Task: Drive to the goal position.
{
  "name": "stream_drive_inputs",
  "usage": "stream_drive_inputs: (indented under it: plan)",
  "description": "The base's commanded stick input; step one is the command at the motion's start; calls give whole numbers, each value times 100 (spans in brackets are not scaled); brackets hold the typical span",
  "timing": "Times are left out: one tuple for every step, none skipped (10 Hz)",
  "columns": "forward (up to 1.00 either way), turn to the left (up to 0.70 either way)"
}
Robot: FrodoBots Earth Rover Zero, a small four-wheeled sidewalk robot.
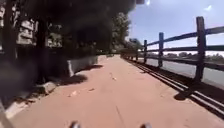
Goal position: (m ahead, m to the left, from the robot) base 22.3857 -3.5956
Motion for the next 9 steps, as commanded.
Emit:
stream_drive_inputs:
  plan:
    - [85, 0]
    - [85, 0]
    - [85, 0]
    - [85, 0]
    - [85, 0]
    - [85, 0]
    - [85, 0]
    - [85, 0]
    - [85, 0]
